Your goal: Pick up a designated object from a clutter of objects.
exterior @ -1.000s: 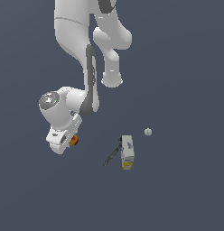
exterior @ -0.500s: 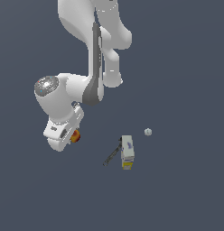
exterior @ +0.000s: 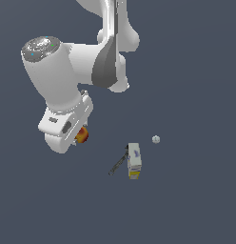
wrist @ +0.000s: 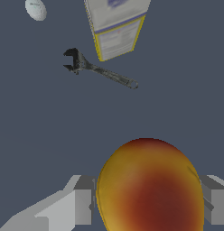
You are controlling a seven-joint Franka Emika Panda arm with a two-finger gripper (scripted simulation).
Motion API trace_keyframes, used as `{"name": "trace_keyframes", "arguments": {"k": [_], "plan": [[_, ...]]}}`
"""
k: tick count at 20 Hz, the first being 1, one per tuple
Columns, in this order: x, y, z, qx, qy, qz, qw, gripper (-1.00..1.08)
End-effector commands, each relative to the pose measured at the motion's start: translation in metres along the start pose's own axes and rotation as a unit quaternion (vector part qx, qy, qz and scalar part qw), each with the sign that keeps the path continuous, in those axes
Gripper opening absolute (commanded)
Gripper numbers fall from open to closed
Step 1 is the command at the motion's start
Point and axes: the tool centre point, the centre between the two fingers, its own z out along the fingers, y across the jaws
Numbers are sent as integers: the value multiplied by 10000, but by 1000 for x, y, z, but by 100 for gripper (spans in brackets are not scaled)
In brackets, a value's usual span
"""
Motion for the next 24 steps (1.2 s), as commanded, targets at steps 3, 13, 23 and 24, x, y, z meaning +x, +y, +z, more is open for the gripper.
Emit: {"name": "trace_keyframes", "arguments": {"k": [3, 13, 23, 24], "plan": [[21, 5, -50, -1, 0, 1, 10000, -100], [53, 15, -125, 0, 2, 8, 10000, -100], [63, 20, -149, 0, 2, 11, 10000, -100], [63, 20, -149, 0, 2, 11, 10000, -100]]}}
